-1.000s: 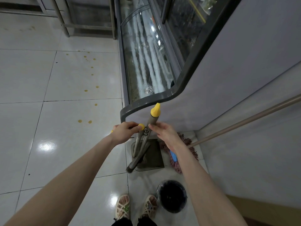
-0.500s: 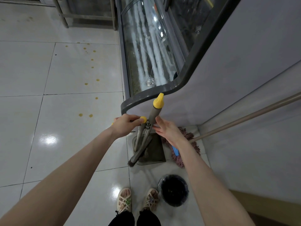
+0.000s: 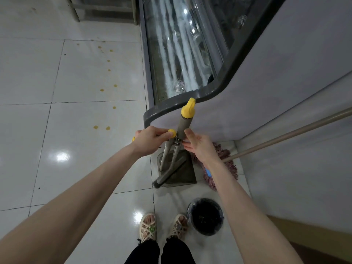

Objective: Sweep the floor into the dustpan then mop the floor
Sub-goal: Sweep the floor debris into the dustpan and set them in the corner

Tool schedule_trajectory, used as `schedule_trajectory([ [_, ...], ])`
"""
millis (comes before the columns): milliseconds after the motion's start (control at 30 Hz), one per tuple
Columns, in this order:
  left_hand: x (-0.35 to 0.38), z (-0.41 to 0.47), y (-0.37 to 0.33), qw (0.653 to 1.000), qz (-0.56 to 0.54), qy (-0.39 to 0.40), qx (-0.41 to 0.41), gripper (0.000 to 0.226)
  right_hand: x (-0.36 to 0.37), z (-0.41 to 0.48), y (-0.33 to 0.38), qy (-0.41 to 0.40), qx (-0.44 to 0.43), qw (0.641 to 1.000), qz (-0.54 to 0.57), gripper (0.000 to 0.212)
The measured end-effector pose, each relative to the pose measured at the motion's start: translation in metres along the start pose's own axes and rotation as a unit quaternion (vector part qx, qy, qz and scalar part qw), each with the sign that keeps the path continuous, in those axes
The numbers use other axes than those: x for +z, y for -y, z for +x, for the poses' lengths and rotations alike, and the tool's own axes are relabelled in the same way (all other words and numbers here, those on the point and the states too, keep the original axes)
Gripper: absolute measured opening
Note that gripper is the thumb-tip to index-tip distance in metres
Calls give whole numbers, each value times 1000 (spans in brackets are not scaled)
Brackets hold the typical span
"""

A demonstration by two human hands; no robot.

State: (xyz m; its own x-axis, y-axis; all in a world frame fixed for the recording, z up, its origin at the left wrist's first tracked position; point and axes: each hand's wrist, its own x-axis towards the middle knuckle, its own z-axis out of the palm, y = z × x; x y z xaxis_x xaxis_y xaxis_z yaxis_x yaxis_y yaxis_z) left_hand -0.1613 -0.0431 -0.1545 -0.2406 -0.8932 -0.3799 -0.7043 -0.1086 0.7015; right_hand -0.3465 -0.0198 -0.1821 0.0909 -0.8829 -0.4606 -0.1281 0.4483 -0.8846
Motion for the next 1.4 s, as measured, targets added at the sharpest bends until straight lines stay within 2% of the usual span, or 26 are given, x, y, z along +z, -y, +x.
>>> schedule_trajectory([
  [133,0,1,-5,1000,20,2,1,38,-1,2,1,-15,-1,1000,-8,36],
  [300,-2,-1,-11,1000,20,7,-11,38,2,4,2,-42,-17,999,-7,78],
  [533,-8,-4,-11,1000,-8,-1,-18,35,3,7,4,-38,-33,998,-49,99],
  [767,-4,1,5,998,-59,6,17,37,4,16,-4,-51,-74,992,-92,96],
  [867,0,0,5,998,-61,6,20,41,0,12,-5,-44,-106,984,-139,85],
  [967,8,1,5,996,-82,4,32,35,-1,14,-15,-65,-140,974,-165,79],
  [1200,15,-3,12,993,-105,-20,52,33,15,20,-25,-76,-183,970,-138,81],
  [1400,20,-2,16,993,-78,-37,75,23,21,19,-31,-109,-170,970,-135,81],
])
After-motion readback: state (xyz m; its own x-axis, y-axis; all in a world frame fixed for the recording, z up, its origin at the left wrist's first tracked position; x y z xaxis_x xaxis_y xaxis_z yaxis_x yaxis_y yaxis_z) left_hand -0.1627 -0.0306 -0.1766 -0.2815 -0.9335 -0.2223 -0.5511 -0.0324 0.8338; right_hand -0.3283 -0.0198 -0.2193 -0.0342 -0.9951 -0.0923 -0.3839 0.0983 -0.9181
